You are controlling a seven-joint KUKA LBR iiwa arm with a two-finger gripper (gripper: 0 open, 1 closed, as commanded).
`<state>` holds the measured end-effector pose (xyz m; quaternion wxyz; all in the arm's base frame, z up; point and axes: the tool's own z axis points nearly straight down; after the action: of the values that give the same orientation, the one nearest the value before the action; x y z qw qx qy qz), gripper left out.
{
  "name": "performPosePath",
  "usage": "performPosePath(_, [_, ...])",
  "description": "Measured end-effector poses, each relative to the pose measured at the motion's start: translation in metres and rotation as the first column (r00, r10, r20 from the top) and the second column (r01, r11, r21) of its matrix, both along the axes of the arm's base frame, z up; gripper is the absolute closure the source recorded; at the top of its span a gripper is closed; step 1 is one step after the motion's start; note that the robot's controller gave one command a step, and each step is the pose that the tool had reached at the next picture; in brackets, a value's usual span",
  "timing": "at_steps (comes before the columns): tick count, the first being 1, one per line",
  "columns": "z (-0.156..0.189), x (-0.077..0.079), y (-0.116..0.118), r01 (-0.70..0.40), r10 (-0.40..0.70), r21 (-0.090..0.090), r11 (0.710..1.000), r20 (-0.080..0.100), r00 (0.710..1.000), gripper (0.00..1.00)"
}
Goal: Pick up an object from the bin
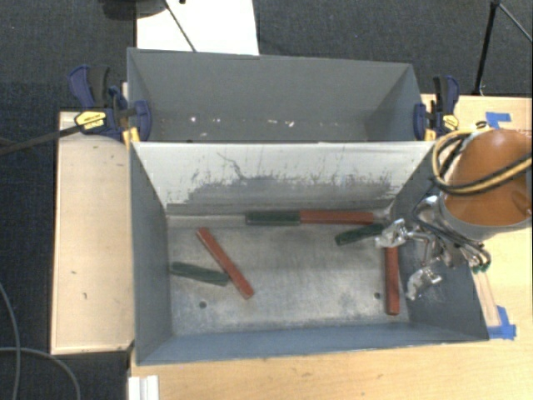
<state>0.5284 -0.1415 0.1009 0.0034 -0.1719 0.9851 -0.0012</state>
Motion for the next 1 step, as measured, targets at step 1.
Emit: performPosePath(1, [-0.0030, -0.0016, -0.0021, -0.191, 0.191, 0.003, 0.982, -0.007, 0.981, 0.00])
